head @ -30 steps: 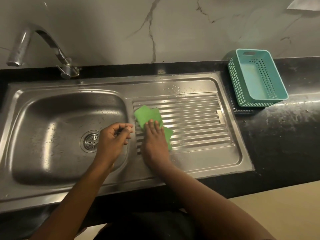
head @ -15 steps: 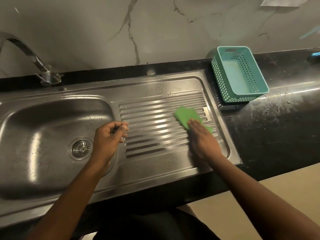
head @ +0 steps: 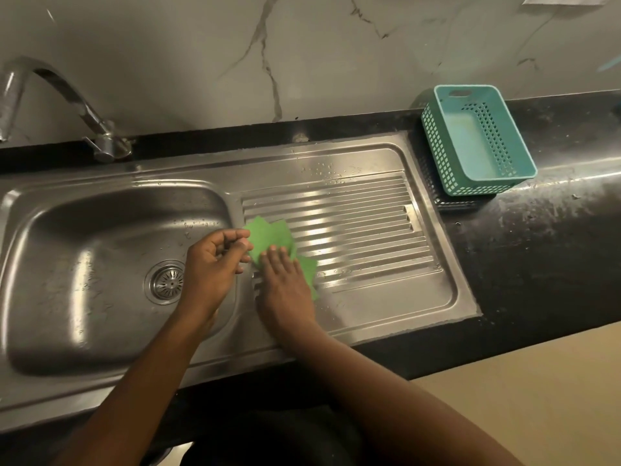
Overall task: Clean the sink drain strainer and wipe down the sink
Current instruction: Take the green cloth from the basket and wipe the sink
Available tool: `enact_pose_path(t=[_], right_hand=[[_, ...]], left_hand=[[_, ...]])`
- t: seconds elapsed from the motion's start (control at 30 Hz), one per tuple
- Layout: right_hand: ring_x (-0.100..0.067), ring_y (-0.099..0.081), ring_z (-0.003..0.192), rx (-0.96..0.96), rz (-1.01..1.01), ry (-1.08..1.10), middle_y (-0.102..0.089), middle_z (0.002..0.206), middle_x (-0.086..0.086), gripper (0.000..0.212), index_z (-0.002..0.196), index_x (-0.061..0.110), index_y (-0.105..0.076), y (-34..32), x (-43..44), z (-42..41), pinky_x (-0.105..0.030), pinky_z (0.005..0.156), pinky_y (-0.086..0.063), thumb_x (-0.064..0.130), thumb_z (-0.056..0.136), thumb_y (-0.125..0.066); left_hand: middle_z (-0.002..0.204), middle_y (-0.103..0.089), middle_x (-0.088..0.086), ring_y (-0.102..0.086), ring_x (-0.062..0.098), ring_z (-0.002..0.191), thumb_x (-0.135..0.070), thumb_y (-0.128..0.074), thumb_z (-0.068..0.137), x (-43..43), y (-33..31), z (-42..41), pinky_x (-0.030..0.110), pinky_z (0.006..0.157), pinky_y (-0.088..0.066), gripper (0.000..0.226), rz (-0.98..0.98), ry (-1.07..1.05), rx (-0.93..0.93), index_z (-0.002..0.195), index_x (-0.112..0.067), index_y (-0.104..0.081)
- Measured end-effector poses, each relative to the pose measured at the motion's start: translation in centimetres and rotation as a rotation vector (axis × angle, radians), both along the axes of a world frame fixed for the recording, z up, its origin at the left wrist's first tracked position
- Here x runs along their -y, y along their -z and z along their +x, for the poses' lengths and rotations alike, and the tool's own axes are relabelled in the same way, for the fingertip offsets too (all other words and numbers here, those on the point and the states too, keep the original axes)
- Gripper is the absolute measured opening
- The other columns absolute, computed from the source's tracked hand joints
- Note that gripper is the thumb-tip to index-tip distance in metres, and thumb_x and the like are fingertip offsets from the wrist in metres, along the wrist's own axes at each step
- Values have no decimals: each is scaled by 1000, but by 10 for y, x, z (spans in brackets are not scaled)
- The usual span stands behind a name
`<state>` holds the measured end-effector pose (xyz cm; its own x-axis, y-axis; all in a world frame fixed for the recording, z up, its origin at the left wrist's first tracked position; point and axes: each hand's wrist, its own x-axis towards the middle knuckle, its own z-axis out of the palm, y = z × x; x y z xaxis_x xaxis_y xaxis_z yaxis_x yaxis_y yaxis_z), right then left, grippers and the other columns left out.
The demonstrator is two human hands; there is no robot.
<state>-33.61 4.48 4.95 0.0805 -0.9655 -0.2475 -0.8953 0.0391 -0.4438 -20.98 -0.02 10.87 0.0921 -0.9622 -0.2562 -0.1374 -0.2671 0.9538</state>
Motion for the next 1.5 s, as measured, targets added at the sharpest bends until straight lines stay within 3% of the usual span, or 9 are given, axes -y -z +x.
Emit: enact_pose_path(t=[0.07, 0.23, 0.5, 0.7, 0.83, 1.03, 1.2, 1.3, 1.5], right_hand=[[-30, -15, 160, -2, -1, -68, -23, 171, -13, 70, 162, 9, -28, -1, 2, 7, -46, 130, -13, 25, 94, -24], [-26, -36, 153, -44, -142, -289, -42, 164, -5, 59, 156, 17, -45, 6, -1, -81, -42, 125, -30, 15, 98, -50], [-29, -43, 149, -272, -68, 274, -44, 162, -13, 54, 155, 10, -45, -7, -15, -266, -40, 125, -30, 17, 102, -47], [-29, -25, 158, -216, -66, 410, -31, 168, -14, 61, 159, 6, -35, 2, -19, -174, -45, 130, -22, 8, 98, -45], [-32, -17, 160, -77, -58, 202, -28, 169, -18, 68, 159, 2, -34, 0, -20, -84, -41, 131, -4, 6, 93, -48], [-33, -15, 160, -24, -44, -174, -24, 170, -17, 68, 162, 5, -29, 0, -18, 6, -46, 131, -6, 17, 97, -47], [-27, -17, 160, -73, -124, -415, -24, 171, -12, 68, 164, 9, -27, 10, -30, -67, -41, 131, -6, 14, 99, -45], [-23, -21, 160, -104, -171, -265, -26, 170, -9, 63, 163, 10, -30, 8, -42, -132, -34, 131, -4, 13, 102, -48], [-26, -36, 154, -193, -131, 81, -43, 162, -10, 49, 155, 10, -45, -11, -48, -230, -44, 128, -27, 14, 107, -47]], left_hand=[[94, -78, 5, -73, 3, 73, -9, -67, 98, 2, -3, 1, 18, 65, -58, 17, -9, -1, 0, 107, -20, -76], [94, -80, 3, -72, 5, 75, -12, -67, 98, 4, -5, 2, 23, 68, -59, 18, -17, 31, 7, 103, -27, -76], [97, -80, 5, -73, 14, 82, -15, -68, 99, -7, 2, -6, 22, 67, -58, 20, 30, 112, -26, 107, -31, -76], [98, -80, 5, -73, 14, 83, -13, -67, 100, -9, 2, -9, 25, 71, -58, 18, 34, 123, -41, 108, -27, -76], [95, -80, 6, -71, 11, 79, -9, -65, 100, -10, 0, -12, 23, 69, -57, 19, 31, 113, -44, 106, -23, -76], [100, -79, 10, -72, 19, 88, -9, -67, 98, -10, 0, -13, 21, 69, -57, 18, 21, 104, -31, 109, -20, -77], [97, -80, 7, -73, 15, 81, -11, -67, 98, -12, 4, -15, 20, 65, -56, 19, 16, 108, -27, 104, -26, -78], [95, -80, 5, -71, 13, 79, -13, -67, 99, -13, 6, -14, 21, 66, -56, 18, 9, 112, -29, 105, -26, -78], [98, -80, 5, -73, 13, 81, -18, -68, 98, -15, 9, -8, 21, 67, -57, 17, 20, 136, -28, 111, -24, -78]])
